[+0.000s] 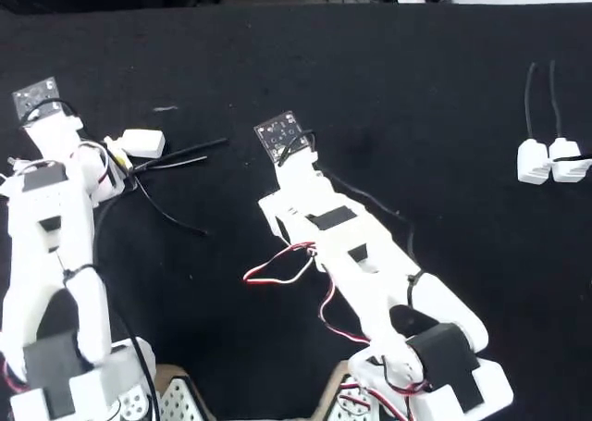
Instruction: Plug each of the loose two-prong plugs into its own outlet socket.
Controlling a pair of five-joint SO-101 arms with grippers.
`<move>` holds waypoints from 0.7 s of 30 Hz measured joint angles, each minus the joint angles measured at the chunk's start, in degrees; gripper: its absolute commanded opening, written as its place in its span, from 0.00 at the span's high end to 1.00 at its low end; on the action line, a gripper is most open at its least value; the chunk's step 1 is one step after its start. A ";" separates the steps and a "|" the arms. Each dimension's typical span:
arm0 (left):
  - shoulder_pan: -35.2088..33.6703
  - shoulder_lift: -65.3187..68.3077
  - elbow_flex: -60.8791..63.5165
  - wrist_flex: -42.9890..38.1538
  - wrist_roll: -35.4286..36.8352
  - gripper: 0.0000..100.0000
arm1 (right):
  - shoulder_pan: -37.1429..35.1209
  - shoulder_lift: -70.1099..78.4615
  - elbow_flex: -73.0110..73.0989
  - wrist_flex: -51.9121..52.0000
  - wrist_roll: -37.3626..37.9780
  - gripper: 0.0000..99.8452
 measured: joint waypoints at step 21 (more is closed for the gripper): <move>0.00 19.78 -21.98 0.00 2.55 0.77 | 0.00 0.00 0.00 0.00 0.00 0.99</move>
